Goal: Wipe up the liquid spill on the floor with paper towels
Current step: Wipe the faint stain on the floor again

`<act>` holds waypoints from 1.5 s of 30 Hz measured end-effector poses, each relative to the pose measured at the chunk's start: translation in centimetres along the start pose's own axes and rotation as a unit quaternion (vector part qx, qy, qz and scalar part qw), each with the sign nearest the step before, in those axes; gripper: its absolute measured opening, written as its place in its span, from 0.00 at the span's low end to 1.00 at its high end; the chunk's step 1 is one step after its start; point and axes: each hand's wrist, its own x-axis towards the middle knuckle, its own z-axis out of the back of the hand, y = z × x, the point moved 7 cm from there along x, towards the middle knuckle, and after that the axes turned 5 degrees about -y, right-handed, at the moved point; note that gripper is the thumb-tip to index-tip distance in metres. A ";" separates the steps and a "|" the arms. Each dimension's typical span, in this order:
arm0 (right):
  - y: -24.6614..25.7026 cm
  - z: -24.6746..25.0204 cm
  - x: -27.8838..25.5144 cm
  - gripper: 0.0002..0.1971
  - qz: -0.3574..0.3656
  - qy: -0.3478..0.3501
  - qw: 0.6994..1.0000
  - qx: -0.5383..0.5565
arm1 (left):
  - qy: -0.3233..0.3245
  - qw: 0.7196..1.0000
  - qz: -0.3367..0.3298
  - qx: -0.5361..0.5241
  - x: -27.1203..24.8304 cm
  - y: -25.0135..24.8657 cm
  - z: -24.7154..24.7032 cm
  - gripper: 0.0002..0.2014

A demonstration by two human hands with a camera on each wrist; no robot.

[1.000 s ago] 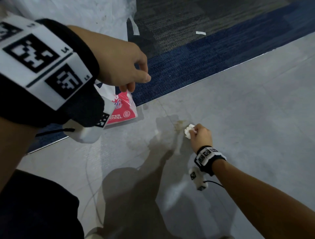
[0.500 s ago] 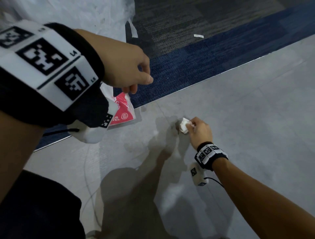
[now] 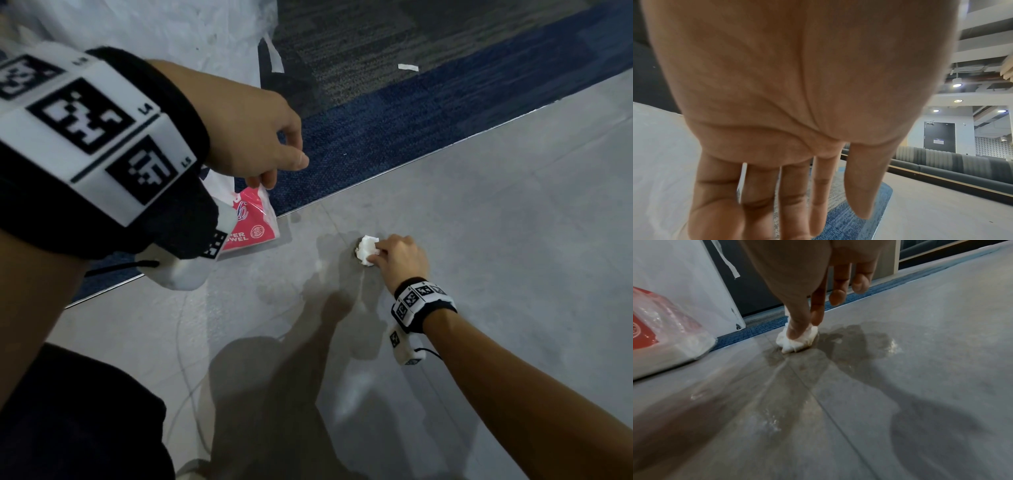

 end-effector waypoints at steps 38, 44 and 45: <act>-4.7 -0.5 0.1 0.12 -0.103 -0.030 0.992 0.069 | 0.002 1.000 -0.005 -0.023 0.6 -0.9 -0.4 0.15; -1.7 -2.5 -1.6 0.12 -0.094 -0.009 0.991 0.094 | 0.006 1.000 0.009 -0.009 0.5 -0.3 -0.6 0.14; -0.8 -2.6 -1.8 0.11 -0.082 -0.006 0.992 0.093 | 0.004 1.000 0.006 -0.008 0.6 -0.4 -0.6 0.14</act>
